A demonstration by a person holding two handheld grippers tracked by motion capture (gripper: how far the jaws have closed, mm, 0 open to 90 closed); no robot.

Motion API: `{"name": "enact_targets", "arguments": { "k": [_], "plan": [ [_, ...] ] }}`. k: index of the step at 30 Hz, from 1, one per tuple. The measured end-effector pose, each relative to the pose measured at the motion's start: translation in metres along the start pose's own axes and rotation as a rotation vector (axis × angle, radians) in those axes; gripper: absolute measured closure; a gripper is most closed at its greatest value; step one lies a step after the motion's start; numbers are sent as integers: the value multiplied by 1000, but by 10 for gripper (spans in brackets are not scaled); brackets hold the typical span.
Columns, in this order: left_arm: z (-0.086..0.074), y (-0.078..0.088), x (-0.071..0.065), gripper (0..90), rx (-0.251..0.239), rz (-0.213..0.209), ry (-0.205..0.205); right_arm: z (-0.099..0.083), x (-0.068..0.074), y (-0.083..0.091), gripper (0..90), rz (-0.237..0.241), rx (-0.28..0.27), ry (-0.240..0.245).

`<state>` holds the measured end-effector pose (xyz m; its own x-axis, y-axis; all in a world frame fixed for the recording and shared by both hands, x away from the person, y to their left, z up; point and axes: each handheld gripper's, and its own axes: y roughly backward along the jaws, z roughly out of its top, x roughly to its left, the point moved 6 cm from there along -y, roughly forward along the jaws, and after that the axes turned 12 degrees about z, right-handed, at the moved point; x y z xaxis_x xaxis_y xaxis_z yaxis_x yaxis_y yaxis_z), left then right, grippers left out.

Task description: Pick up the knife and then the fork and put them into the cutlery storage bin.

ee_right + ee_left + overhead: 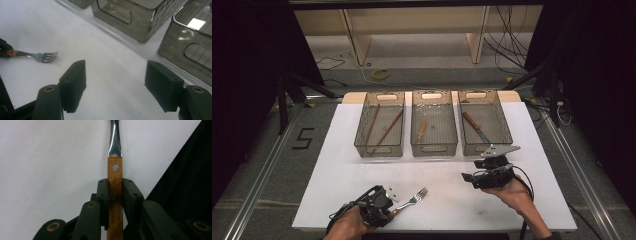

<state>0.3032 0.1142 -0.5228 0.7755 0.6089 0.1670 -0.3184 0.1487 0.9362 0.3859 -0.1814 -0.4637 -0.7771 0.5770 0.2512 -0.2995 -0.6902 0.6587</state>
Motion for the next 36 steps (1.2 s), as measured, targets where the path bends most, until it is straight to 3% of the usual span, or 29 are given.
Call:
{"name": "enact_targets", "arguments": {
  "k": [17, 26, 36],
  "plan": [
    [5, 5, 0, 763, -56, -9, -17, 1, 2, 1, 343, 7, -10, 7],
    [19, 9, -5, 763, -82, -26, -60, 6, 12, 2, 342, 30, -24, 35],
    [30, 7, -4, 763, -94, -41, -77, 10, 22, 3, 342, 56, -36, 72]
  ]
}}
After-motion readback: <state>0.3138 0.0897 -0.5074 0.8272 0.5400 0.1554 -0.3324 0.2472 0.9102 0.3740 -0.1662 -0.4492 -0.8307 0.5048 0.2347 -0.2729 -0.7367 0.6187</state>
